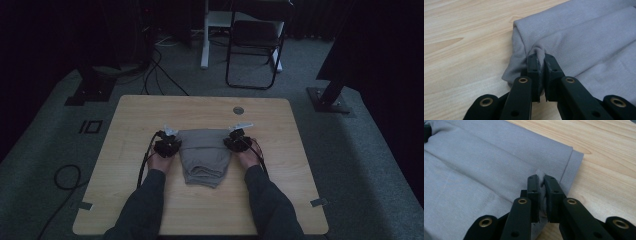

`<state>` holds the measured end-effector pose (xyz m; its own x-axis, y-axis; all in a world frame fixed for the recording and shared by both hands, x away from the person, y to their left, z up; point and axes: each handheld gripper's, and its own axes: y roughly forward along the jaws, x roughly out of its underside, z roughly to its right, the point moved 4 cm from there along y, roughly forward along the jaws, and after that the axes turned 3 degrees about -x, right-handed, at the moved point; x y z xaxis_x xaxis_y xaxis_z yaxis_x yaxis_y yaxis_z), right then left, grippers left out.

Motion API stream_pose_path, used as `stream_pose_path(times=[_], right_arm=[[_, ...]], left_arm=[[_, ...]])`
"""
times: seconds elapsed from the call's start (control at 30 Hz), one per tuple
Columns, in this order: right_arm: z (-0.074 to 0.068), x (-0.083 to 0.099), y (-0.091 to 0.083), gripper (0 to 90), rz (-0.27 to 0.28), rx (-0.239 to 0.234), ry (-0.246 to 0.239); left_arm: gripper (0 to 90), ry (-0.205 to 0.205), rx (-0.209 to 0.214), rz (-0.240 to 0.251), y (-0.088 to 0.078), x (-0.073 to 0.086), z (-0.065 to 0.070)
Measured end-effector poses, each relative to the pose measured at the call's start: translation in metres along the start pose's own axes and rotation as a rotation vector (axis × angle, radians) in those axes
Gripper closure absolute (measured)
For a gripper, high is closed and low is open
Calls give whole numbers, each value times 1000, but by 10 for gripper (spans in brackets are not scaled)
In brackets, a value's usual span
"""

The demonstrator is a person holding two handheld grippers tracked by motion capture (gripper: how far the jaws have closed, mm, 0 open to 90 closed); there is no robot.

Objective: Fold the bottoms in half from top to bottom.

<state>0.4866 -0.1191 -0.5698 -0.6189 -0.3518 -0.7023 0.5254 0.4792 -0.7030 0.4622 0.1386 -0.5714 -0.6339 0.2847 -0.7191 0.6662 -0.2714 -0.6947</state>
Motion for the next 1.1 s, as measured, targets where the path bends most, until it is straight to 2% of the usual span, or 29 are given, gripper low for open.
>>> stream_pose_path(times=[0.13, 0.27, 0.5, 0.6, 0.7, 0.83, 1.1], right_arm=[[3, -5, 4, 842, 0, 13, 16], [4, -8, 6, 842, -4, 27, 10], [5, -8, 7, 843, 0, 24, 18], [5, -8, 7, 843, 5, 23, -3], [6, -8, 5, 845, 9, 15, 0], [6, -10, 3, 848, 20, 20, -19], [4, -18, -11, 850, 71, 24, -33]], left_arm=[[846, -9, -13, -4, 5, -6, -2], [846, -26, -14, -4, 9, -9, -5], [846, -24, -22, -5, 9, -10, -4], [843, -27, -26, -2, 8, -10, -4], [844, -33, -24, 7, 6, -11, -5], [846, -26, -22, 25, 0, -15, -8], [855, -26, -17, 74, -15, -24, -10]])
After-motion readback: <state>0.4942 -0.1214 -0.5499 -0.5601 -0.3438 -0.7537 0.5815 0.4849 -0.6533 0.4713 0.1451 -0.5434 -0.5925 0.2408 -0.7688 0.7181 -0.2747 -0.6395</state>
